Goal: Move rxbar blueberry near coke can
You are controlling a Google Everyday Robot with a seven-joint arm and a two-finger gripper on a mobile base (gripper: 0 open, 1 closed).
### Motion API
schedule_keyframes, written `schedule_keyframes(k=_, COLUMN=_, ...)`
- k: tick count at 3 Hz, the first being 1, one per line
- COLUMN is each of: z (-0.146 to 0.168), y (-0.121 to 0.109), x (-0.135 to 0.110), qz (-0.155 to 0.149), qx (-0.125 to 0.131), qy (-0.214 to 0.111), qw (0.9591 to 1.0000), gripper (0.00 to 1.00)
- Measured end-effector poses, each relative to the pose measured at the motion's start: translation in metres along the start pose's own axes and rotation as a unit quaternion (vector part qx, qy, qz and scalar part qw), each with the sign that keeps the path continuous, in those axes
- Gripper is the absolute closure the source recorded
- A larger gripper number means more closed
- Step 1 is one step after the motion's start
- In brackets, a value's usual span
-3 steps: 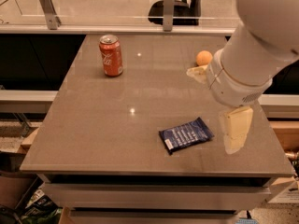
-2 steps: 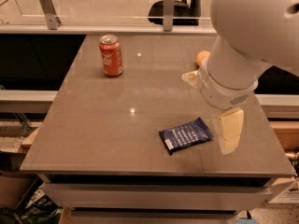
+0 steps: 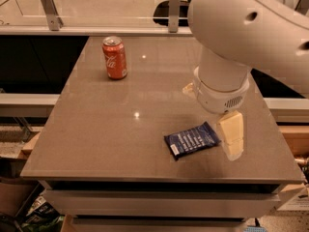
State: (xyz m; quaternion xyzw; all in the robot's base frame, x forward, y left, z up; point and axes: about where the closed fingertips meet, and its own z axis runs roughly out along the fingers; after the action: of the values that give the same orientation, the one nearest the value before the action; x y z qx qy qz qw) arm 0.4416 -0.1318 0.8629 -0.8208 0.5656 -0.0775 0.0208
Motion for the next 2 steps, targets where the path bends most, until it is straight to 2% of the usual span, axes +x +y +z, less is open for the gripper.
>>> schedule_keyframes(k=1, z=0.0063, y=0.0023, x=0.0010, qz=0.005, qx=-0.029, qy=-0.009, qw=0.9995, gripper=0.00)
schedule_keyframes(k=2, z=0.0102, y=0.0068, x=0.0014, qz=0.019, qx=-0.041, qy=-0.036, qw=0.9983, gripper=0.00)
